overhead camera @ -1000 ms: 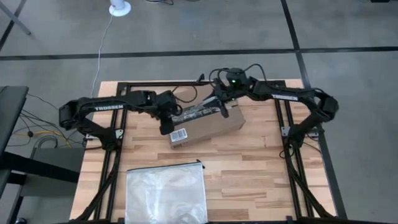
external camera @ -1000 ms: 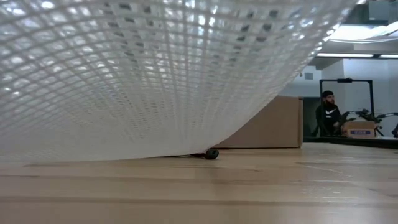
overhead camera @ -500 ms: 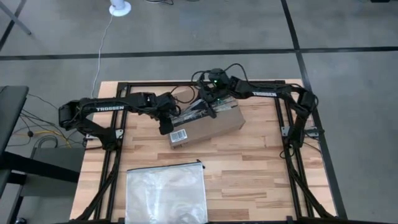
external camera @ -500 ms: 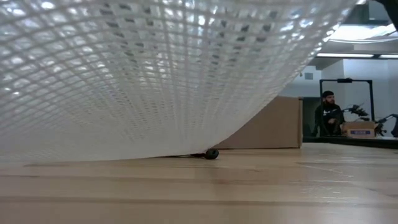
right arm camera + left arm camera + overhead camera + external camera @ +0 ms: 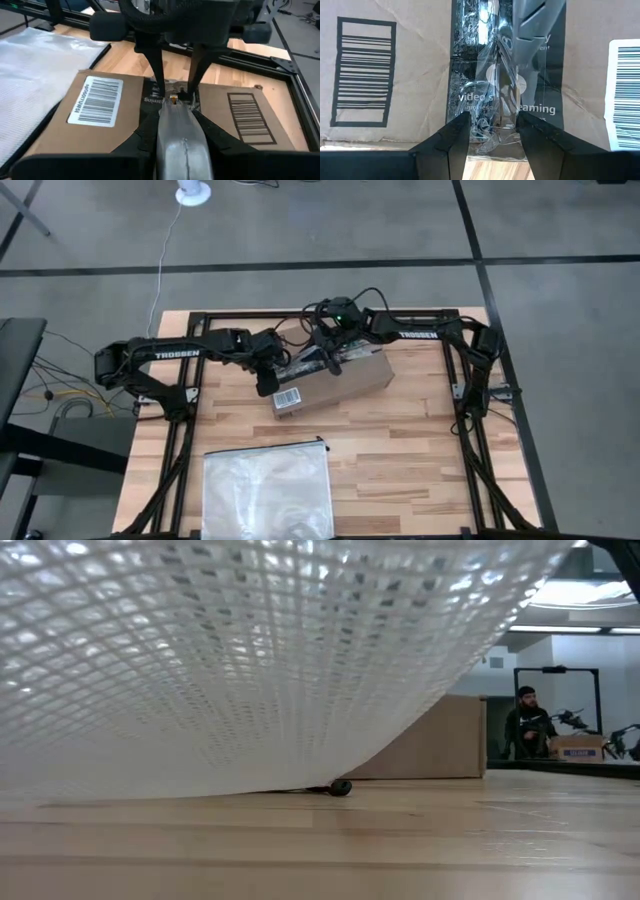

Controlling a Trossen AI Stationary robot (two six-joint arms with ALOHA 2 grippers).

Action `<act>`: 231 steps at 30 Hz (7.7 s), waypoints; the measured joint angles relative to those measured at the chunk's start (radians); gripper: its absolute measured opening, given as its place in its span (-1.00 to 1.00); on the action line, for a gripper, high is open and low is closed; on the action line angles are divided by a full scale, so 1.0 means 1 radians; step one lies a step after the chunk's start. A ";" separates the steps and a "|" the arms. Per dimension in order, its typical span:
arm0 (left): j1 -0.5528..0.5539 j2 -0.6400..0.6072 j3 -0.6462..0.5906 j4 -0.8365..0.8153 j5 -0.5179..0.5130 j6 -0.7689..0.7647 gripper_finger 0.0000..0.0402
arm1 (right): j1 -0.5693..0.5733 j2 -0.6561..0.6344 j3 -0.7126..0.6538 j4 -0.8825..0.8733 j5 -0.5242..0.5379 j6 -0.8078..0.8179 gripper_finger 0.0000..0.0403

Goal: Unpack boxes
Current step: Open the box using the cutter

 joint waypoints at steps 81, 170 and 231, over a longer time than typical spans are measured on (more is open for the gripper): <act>-0.007 0.000 0.000 -0.018 0.000 -0.004 -0.24 | -0.007 0.041 0.032 -0.128 0.037 -0.067 -0.70; -0.079 -0.002 0.000 -0.185 -0.030 0.044 -0.24 | -0.222 -0.388 0.140 -0.923 0.385 -0.251 -0.70; 0.110 -0.416 -0.376 0.217 -0.087 -0.130 -0.24 | 0.093 0.163 0.140 0.209 0.066 0.230 -0.70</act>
